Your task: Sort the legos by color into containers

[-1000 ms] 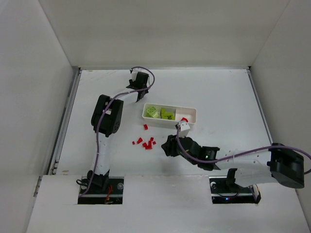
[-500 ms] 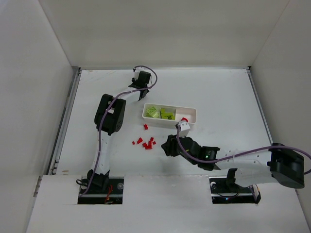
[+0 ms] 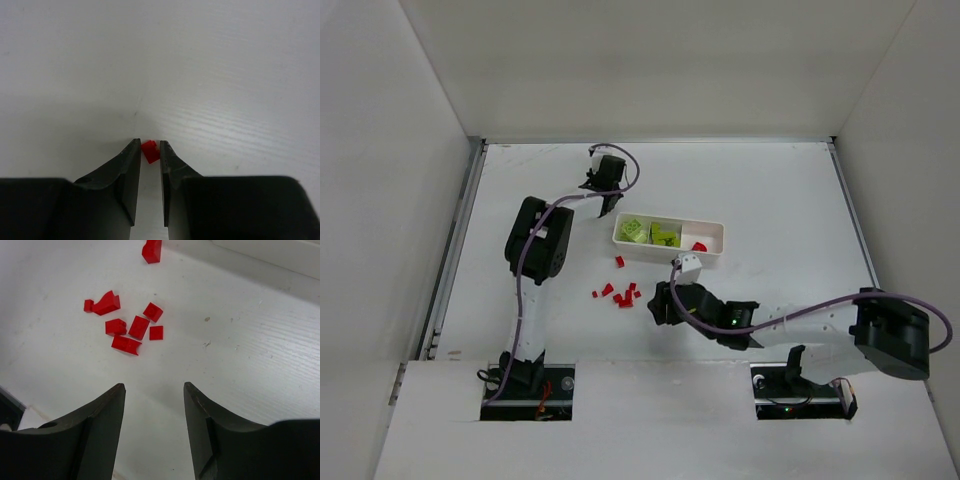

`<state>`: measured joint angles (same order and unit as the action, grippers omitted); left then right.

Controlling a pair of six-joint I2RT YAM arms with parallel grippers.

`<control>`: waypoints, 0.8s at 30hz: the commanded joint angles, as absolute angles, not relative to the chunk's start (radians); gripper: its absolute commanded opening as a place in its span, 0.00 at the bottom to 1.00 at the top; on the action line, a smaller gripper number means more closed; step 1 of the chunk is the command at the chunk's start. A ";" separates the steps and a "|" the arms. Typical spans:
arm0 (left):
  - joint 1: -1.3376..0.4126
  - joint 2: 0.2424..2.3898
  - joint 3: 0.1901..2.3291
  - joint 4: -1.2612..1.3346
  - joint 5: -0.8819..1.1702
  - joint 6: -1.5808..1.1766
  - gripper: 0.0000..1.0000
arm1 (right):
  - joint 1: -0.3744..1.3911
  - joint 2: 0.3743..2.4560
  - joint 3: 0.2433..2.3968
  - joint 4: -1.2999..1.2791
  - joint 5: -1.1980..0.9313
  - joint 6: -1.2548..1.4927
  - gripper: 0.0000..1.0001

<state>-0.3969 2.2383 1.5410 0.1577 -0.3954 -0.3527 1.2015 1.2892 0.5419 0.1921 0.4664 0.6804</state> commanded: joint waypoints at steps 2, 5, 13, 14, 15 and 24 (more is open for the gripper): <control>-0.384 2.054 1.401 0.215 -0.365 -0.388 0.10 | 1.248 1.388 0.617 0.227 0.469 0.660 0.60; -0.377 1.952 1.304 0.261 -0.353 -0.435 0.10 | 1.286 1.463 0.666 0.218 0.472 0.634 0.65; -0.389 1.718 1.076 0.365 -0.331 -0.520 0.10 | 1.321 1.663 0.765 0.226 0.482 0.586 0.67; -0.393 1.697 1.057 0.370 -0.331 -0.525 0.10 | 1.321 1.681 0.781 0.222 0.488 0.578 0.68; -0.398 1.671 1.036 0.376 -0.331 -0.528 0.10 | 1.317 1.695 0.791 0.224 0.497 0.574 0.69; -0.467 1.474 0.894 0.422 -0.330 -0.538 0.10 | 1.280 1.798 0.871 0.245 0.548 0.519 0.68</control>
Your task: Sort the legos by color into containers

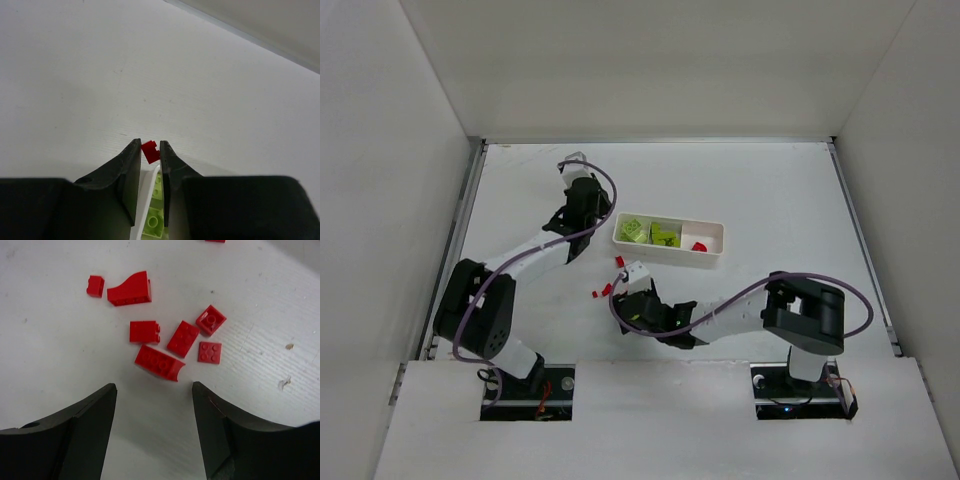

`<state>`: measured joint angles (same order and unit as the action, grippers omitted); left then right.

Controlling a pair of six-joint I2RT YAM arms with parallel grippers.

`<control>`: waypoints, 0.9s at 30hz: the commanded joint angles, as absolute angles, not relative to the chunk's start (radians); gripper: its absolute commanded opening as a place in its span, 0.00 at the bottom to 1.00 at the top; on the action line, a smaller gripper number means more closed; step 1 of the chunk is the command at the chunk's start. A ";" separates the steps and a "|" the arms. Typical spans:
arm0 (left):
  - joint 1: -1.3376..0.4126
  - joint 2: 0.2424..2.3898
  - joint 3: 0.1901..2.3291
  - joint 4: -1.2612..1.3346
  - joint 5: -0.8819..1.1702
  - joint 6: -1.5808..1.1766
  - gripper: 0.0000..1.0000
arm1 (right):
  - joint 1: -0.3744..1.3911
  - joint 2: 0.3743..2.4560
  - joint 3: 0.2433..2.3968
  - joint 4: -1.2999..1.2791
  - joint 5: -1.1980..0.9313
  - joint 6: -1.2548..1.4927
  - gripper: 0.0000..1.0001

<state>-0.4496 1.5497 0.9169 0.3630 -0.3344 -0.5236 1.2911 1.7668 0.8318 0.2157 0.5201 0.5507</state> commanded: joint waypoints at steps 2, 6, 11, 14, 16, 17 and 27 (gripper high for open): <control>-0.478 1.444 0.870 0.433 -0.331 -0.540 0.10 | 1.274 1.815 0.880 0.261 0.543 0.506 0.66; -0.489 1.421 0.861 0.425 -0.328 -0.540 0.11 | 1.265 1.836 0.890 0.267 0.532 0.515 0.59; -0.505 1.388 0.844 0.425 -0.325 -0.546 0.11 | 1.265 1.842 0.888 0.275 0.523 0.525 0.46; -0.525 1.373 0.848 0.422 -0.311 -0.543 0.11 | 1.265 1.821 0.870 0.281 0.532 0.552 0.41; -0.542 1.361 0.844 0.422 -0.313 -0.545 0.11 | 1.266 1.790 0.845 0.294 0.532 0.566 0.40; -0.550 1.359 0.844 0.423 -0.311 -0.546 0.11 | 1.266 1.770 0.832 0.299 0.537 0.569 0.39; -0.671 1.425 0.936 0.425 -0.278 -0.554 0.11 | 1.277 1.450 0.609 0.299 0.597 0.663 0.39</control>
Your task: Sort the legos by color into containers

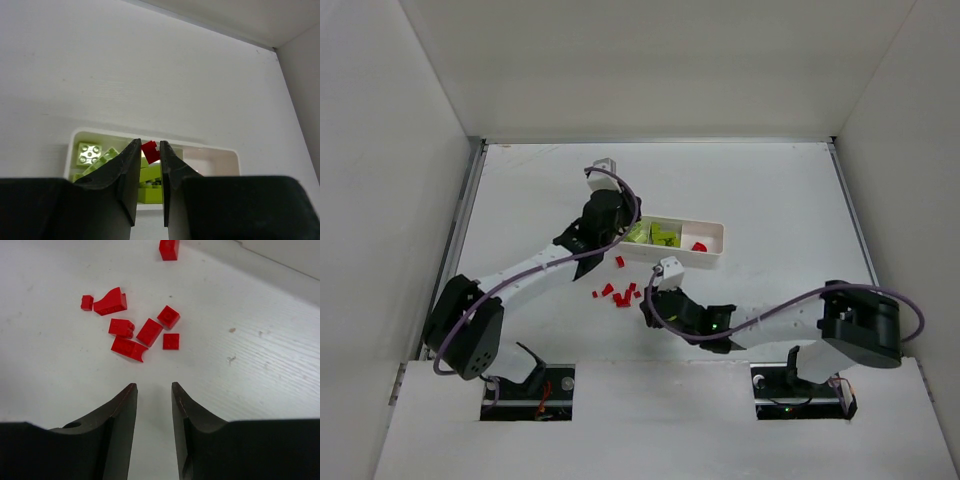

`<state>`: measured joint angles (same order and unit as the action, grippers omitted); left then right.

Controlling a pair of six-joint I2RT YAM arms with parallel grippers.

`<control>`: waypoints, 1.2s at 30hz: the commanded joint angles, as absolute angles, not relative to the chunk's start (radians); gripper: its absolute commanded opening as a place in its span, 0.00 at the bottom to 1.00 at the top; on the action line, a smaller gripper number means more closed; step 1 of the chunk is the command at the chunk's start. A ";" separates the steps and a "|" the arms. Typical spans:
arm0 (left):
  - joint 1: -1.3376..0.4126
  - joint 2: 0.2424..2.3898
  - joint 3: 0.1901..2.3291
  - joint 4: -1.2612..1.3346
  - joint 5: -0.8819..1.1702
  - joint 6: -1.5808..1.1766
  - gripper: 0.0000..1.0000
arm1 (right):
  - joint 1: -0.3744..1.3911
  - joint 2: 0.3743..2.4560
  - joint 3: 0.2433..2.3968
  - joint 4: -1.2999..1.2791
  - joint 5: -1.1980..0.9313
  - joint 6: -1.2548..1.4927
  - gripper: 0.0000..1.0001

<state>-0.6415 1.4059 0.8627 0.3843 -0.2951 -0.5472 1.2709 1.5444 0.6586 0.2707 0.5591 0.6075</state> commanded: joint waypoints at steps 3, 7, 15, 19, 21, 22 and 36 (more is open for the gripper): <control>-0.689 1.450 0.954 0.429 -0.275 -0.552 0.11 | 1.260 1.399 0.565 0.334 0.557 0.672 0.44; -0.670 1.462 0.962 0.436 -0.268 -0.563 0.11 | 1.249 1.477 0.630 0.344 0.485 0.611 0.55; -0.637 1.431 0.916 0.436 -0.236 -0.574 0.12 | 1.256 1.747 0.825 0.339 0.475 0.565 0.74; -0.627 1.398 0.897 0.439 -0.227 -0.572 0.12 | 1.256 1.825 0.873 0.330 0.520 0.563 0.73; -0.617 1.385 0.896 0.437 -0.222 -0.574 0.12 | 1.256 1.847 0.885 0.312 0.540 0.566 0.70; -0.614 1.382 0.896 0.439 -0.219 -0.574 0.12 | 1.256 1.855 0.890 0.301 0.546 0.568 0.68; -0.593 1.351 0.882 0.439 -0.216 -0.568 0.12 | 1.326 1.908 0.933 0.201 0.658 0.511 0.58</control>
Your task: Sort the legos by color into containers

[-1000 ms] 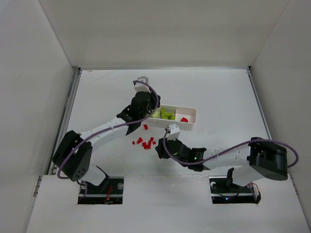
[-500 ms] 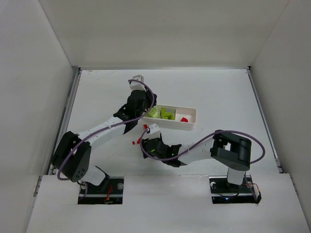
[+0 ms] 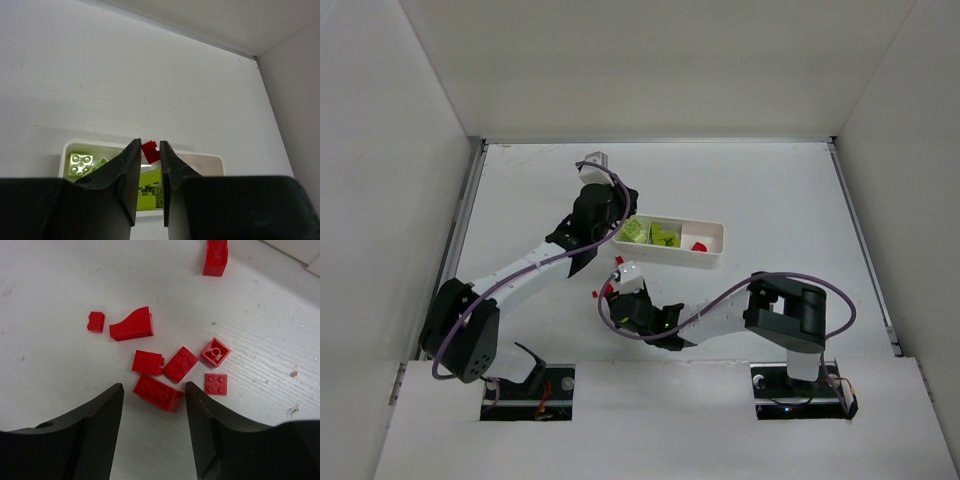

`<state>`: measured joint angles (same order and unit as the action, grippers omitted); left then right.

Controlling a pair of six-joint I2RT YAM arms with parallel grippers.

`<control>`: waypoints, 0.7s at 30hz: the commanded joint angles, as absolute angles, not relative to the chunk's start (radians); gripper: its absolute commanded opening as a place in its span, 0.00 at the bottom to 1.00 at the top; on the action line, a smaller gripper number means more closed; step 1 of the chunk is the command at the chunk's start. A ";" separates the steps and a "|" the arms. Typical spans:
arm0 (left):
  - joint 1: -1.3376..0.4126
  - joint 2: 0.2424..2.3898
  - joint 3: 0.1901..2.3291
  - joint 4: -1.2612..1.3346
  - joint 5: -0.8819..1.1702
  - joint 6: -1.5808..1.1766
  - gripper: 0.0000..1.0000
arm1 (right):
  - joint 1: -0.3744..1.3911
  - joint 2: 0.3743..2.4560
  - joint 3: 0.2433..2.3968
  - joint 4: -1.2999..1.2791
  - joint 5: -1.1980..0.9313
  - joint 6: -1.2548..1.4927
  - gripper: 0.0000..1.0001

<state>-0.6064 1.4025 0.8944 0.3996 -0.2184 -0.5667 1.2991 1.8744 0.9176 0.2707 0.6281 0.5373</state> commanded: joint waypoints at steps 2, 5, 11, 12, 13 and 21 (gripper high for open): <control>-0.584 1.351 0.882 0.440 -0.213 -0.574 0.12 | 1.332 1.910 0.933 0.189 0.672 0.512 0.55; -0.588 1.342 0.881 0.439 -0.216 -0.566 0.12 | 1.335 1.913 0.933 0.190 0.695 0.518 0.47; -0.591 1.353 0.877 0.440 -0.218 -0.568 0.12 | 1.335 1.947 0.951 0.198 0.727 0.511 0.50; -0.594 1.354 0.877 0.440 -0.221 -0.565 0.12 | 1.335 1.953 0.954 0.202 0.727 0.509 0.51; -0.594 1.353 0.876 0.439 -0.222 -0.565 0.12 | 1.335 1.959 0.956 0.207 0.723 0.508 0.50; -0.590 1.353 0.871 0.440 -0.222 -0.563 0.12 | 1.335 1.942 0.930 0.236 0.675 0.518 0.29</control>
